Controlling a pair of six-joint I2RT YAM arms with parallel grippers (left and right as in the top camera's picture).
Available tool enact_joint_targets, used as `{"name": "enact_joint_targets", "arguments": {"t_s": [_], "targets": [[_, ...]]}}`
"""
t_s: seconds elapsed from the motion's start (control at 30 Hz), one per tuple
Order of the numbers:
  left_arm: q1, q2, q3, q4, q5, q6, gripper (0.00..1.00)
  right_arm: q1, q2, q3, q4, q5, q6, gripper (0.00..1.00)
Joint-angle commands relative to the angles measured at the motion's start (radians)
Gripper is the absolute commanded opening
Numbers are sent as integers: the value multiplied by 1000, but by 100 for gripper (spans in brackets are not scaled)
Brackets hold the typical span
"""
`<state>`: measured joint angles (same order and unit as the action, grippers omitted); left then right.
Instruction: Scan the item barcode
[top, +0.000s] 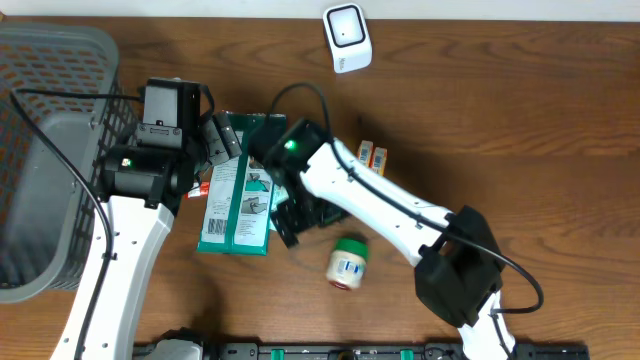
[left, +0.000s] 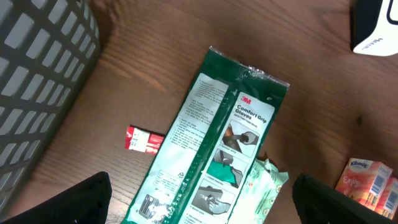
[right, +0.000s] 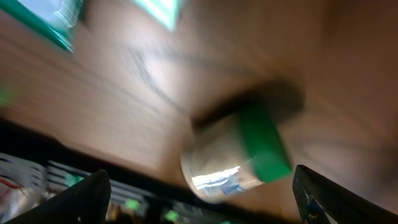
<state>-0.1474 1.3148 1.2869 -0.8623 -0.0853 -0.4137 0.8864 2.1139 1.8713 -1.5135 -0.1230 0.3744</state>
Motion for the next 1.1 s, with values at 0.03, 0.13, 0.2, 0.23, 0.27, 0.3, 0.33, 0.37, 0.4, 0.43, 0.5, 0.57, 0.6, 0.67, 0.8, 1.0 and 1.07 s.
{"name": "enact_joint_targets", "arguments": {"t_s": [0.03,0.13,0.2,0.23,0.27,0.3,0.33,0.37,0.4,0.43,0.5,0.57,0.6,0.67,0.8,1.0,1.07], "targets": [[2,-2,13,0,-13,16,93,17,-2,-75,-23,-2,-2,92],[2,-2,13,0,-13,16,93,24,-2,-129,-22,-2,-2,94],[2,-2,13,0,-13,16,93,26,-2,-175,-12,-2,-2,95],[2,-2,13,0,-13,16,93,26,-2,-190,-4,-1,-2,96],[2,-2,13,0,-13,16,93,26,-2,-205,10,-1,-2,96],[2,-2,13,0,-13,16,93,26,-2,-220,26,-2,-2,96],[2,-2,13,0,-13,16,93,25,-2,-229,36,-2,-2,97],[2,-2,13,0,-13,16,93,25,-2,-237,47,-1,-2,97],[2,-2,13,0,-13,16,93,24,-2,-245,57,0,-2,98],[2,-2,13,0,-13,16,93,24,-2,-249,63,2,-2,98],[2,-2,13,0,-13,16,93,24,-2,-250,67,6,-2,98],[2,-2,13,0,-13,16,93,24,-2,-250,66,27,-2,98],[2,-2,13,0,-13,16,93,25,-2,-250,64,34,-2,98],[2,-2,13,0,-13,16,93,25,-2,-250,64,36,-1,98],[2,-2,13,0,-13,16,93,25,-2,-250,65,40,51,99],[2,-2,13,0,-13,16,93,18,-2,-250,68,43,183,99],[2,-2,13,0,-13,16,93,-6,-13,-239,66,44,208,99]]}}
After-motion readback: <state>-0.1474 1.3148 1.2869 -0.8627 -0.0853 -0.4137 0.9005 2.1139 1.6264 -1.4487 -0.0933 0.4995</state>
